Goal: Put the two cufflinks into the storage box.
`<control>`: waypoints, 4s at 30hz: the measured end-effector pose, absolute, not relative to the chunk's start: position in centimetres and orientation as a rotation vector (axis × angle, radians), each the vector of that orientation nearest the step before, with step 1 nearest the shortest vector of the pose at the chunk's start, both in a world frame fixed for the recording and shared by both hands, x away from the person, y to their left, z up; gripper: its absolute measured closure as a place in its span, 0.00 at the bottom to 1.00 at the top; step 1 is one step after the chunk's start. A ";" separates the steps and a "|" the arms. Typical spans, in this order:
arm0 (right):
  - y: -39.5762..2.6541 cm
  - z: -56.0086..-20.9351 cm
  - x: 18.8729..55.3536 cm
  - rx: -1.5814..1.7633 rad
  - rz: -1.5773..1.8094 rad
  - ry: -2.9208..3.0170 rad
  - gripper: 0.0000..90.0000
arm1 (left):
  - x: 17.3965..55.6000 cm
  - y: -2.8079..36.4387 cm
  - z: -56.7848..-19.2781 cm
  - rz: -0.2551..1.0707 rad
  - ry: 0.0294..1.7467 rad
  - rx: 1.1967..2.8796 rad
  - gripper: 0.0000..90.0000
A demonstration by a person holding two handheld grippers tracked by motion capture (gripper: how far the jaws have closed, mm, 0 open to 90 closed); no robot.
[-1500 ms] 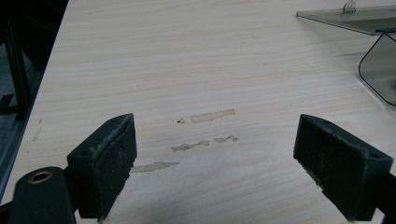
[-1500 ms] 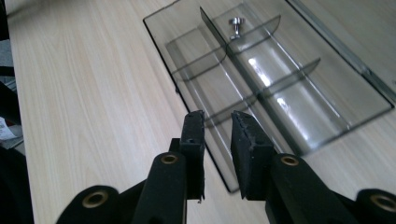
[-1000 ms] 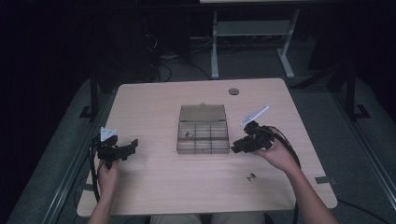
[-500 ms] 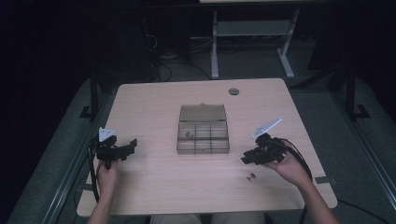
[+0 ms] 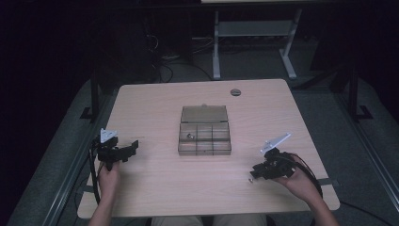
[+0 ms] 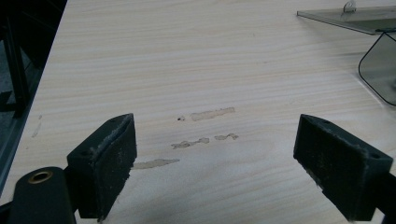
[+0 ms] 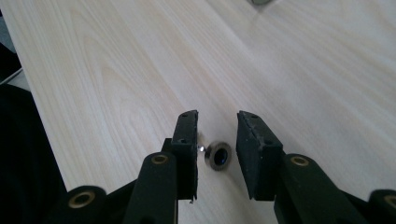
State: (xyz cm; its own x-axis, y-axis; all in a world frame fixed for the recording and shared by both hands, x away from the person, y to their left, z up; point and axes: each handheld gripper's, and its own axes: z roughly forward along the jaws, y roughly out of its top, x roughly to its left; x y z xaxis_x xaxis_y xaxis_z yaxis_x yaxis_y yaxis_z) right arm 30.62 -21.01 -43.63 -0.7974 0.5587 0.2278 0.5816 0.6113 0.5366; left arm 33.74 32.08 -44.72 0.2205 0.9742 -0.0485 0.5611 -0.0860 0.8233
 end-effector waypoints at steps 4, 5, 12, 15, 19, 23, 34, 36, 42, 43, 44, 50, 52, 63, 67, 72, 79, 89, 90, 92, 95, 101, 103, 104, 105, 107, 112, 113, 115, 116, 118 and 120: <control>-21.3 -44.1 30.1 -1.008 -0.916 -2.789 0.76 | 33.7 32.1 -44.7 0.701 1.435 1.750 0.14; -21.3 -44.2 30.1 -1.007 -0.916 -2.793 0.76 | 33.7 32.1 -44.7 0.702 1.435 1.750 0.14; -21.2 -44.7 29.9 -1.007 -0.882 -2.811 0.76 | 33.8 32.1 -44.7 0.704 1.434 1.747 0.14; -21.0 -44.8 29.9 -1.000 -0.863 -2.819 0.77 | 33.7 32.2 -44.7 0.707 1.433 1.749 0.14; -20.8 -44.9 30.0 -0.996 -0.847 -2.833 0.83 | 33.7 32.2 -44.7 0.705 1.435 1.744 0.14; -20.9 -44.8 30.1 -0.996 -0.843 -2.842 0.87 | 33.7 32.2 -44.7 0.705 1.438 1.744 0.14; -21.0 -44.6 30.0 -1.013 -0.824 -2.873 0.91 | 33.7 32.2 -44.7 0.706 1.435 1.743 0.14; -21.1 -44.5 30.0 -1.018 -0.821 -2.878 0.92 | 33.7 32.2 -44.7 0.705 1.433 1.749 0.14; -21.2 -44.6 29.8 -1.011 -0.814 -2.882 0.94 | 33.7 32.1 -44.7 0.702 1.434 1.749 0.14; -21.2 -44.6 29.8 -1.010 -0.814 -2.882 0.94 | 33.7 32.1 -44.7 0.702 1.435 1.749 0.14; -21.2 -44.7 29.8 -1.011 -0.815 -2.881 0.94 | 33.7 32.1 -44.7 0.702 1.435 1.748 0.14; -21.3 -44.6 29.9 -1.020 -0.829 -2.862 0.96 | 33.7 32.1 -44.7 0.705 1.433 1.749 0.14; -21.3 -44.6 29.9 -1.021 -0.831 -2.861 0.96 | 33.8 32.1 -44.7 0.704 1.434 1.748 0.14; -21.5 -44.7 30.0 -1.017 -0.851 -2.849 0.96 | 33.7 32.2 -44.7 0.706 1.433 1.749 0.14; -21.4 -44.7 30.1 -1.014 -0.853 -2.851 0.96 | 33.7 32.2 -44.7 0.707 1.434 1.747 0.14; -21.2 -44.5 30.3 -1.008 -0.862 -2.851 0.96 | 33.7 32.2 -44.7 0.706 1.434 1.747 0.14; -21.3 -44.6 30.6 -1.010 -0.875 -2.840 0.96 | 33.7 32.2 -44.7 0.708 1.435 1.746 0.14; -21.5 -44.1 30.9 -1.029 -0.903 -2.833 0.96 | 33.7 32.1 -44.7 0.706 1.435 1.752 0.14; -21.5 -44.0 31.0 -1.030 -0.912 -2.821 0.96 | 33.7 32.1 -44.7 0.707 1.435 1.752 0.14; -21.5 -43.8 31.3 -1.020 -0.934 -2.828 0.96 | 33.7 32.2 -44.7 0.708 1.434 1.747 0.14; -21.4 -43.4 31.7 -1.022 -0.942 -2.815 0.96 | 33.7 32.1 -44.7 0.706 1.434 1.753 0.14; -20.9 -42.8 32.5 -1.010 -0.968 -2.813 0.96 | 33.8 32.1 -44.7 0.707 1.435 1.739 0.14; -20.5 -42.4 32.9 -1.003 -0.978 -2.815 0.96 | 33.8 32.1 -44.7 0.705 1.436 1.732 0.14; -20.4 -42.2 33.0 -1.000 -0.975 -2.820 0.96 | 33.8 32.1 -44.7 0.706 1.435 1.733 0.14; -20.2 -42.0 33.3 -1.003 -0.974 -2.833 0.96 | 33.8 32.1 -44.7 0.706 1.435 1.734 0.14; -19.9 -41.5 33.8 -0.995 -1.001 -2.825 0.96 | 33.8 32.1 -44.7 0.704 1.435 1.735 0.14; -19.3 -40.7 34.8 -0.982 -1.027 -2.810 0.96 | 33.8 32.1 -44.7 0.705 1.435 1.733 0.14; -19.3 -40.7 34.8 -0.982 -1.027 -2.810 0.96 | 33.8 32.1 -44.7 0.705 1.435 1.733 0.14; -18.8 -40.4 35.4 -0.968 -1.029 -2.807 0.96 | 33.8 32.1 -44.7 0.706 1.435 1.733 0.14; -18.8 -40.4 35.4 -0.968 -1.029 -2.807 0.96 | 33.8 32.1 -44.7 0.705 1.435 1.733 0.14; -18.3 -40.1 35.9 -0.948 -1.030 -2.810 0.96 | 33.8 32.1 -44.7 0.703 1.439 1.733 0.14; -18.2 -40.0 36.1 -0.943 -1.031 -2.808 0.96 | 33.8 32.1 -44.7 0.703 1.440 1.731 0.14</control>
